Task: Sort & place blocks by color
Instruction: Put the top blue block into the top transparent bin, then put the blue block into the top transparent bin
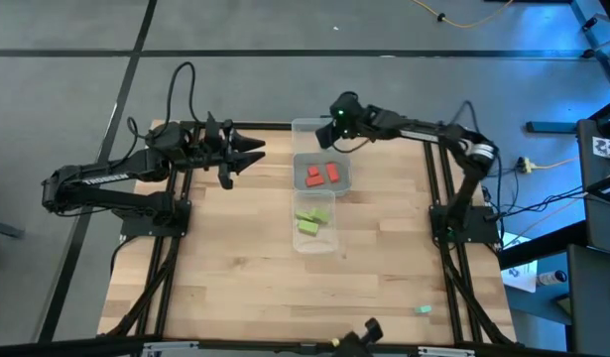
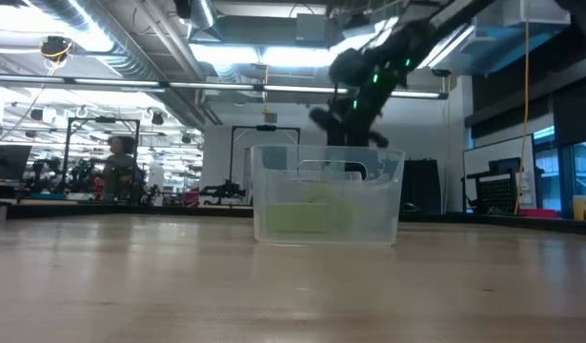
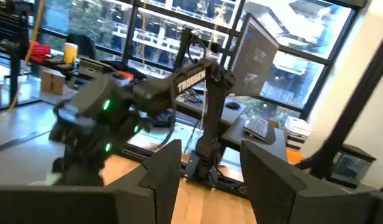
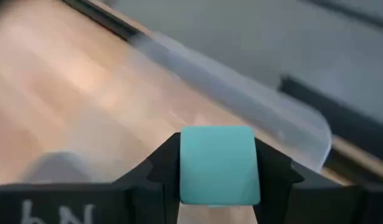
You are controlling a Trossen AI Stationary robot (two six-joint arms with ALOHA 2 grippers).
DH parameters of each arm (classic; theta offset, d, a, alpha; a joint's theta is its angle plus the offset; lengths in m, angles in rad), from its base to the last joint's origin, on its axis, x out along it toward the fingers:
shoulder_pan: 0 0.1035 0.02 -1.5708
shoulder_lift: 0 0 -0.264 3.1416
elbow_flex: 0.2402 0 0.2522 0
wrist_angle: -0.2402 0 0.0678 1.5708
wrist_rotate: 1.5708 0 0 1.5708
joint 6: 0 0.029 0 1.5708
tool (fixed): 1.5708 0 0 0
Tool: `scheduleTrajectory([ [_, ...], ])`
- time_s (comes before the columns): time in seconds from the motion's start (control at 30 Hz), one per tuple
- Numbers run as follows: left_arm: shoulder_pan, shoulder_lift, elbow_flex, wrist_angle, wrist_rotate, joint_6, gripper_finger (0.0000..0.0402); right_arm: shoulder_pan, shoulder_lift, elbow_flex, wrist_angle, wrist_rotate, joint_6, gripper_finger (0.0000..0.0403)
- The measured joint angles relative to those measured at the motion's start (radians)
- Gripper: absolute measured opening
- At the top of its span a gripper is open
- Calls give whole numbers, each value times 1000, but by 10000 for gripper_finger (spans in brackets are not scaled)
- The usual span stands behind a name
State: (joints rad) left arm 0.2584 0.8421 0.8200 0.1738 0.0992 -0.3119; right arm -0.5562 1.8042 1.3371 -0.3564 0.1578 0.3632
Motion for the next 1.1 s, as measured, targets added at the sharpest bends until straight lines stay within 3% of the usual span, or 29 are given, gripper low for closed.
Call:
scheduleTrajectory([
  [0.2, 0, 0, 0, 0, -12, 0, 157, -18, 116, -1, 34, -28, 79, 135],
  [0.43, 0, 0, 0, 0, -12, 0, 157, -18, 150, 1, 49, -26, 125, 135],
  [0.5, 0, 0, 0, 0, -12, 0, 157, -19, 151, 1, 51, -26, 129, 161],
  [0.7, 0, 0, 0, 0, -12, 0, 157, -17, 150, 1, 52, -28, 128, 289],
  [0.8, 0, 0, -1, 0, -12, 0, 157, -18, 146, 1, 50, -57, 125, 329],
  [1.1, 0, 0, -1, 0, -12, 0, 157, -17, -8, 1, -2, -73, -45, 352],
])
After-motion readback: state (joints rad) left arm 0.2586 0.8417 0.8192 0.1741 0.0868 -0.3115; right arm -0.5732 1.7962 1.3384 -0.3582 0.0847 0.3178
